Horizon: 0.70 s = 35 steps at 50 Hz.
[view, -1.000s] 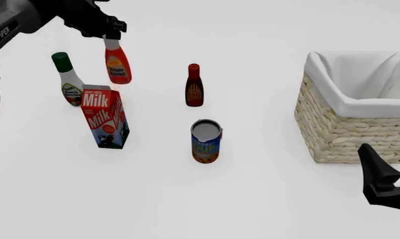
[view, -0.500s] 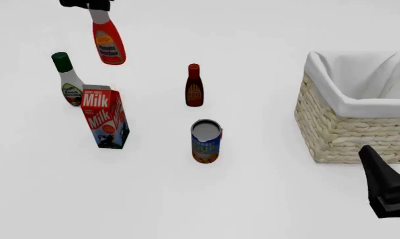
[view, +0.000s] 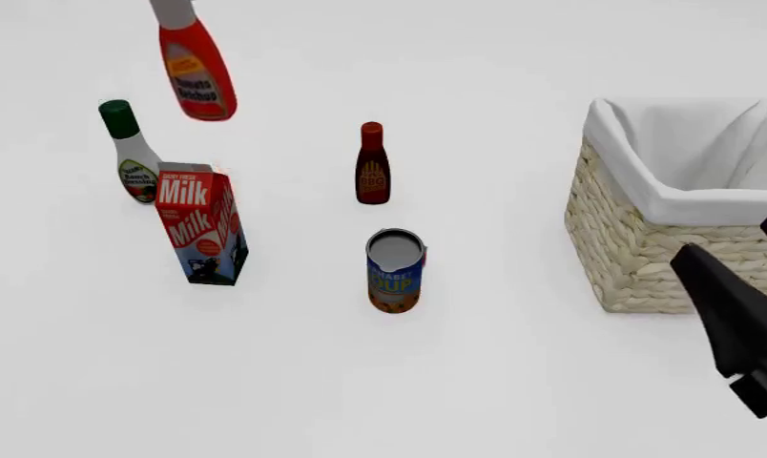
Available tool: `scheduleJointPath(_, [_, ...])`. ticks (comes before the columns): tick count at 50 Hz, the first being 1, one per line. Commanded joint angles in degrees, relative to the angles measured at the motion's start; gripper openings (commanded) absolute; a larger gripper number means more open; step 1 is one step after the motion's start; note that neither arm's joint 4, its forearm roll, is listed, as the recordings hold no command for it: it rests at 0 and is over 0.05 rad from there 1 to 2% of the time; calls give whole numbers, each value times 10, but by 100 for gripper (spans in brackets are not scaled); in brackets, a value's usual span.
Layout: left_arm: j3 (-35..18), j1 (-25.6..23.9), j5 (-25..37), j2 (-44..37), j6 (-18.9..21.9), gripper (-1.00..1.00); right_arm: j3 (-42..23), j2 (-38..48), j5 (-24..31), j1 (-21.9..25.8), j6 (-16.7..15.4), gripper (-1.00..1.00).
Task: Pick the ketchup and place it in the basket.
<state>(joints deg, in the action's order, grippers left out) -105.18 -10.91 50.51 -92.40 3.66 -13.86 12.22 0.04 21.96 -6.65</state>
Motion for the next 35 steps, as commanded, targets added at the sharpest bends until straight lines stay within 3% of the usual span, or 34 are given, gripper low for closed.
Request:
scheduleJointPath(1, [53,-17,4,60,7,-100,-48,57,-12,75,-15,100])
scheduleJointPath(19, [118,-41,8,121,0,-100,-120,163,-30,178,-17,100])
scheduleJointPath(35, [165,-69,10,162,-9,-100,-175,243,-41,268,0,100])
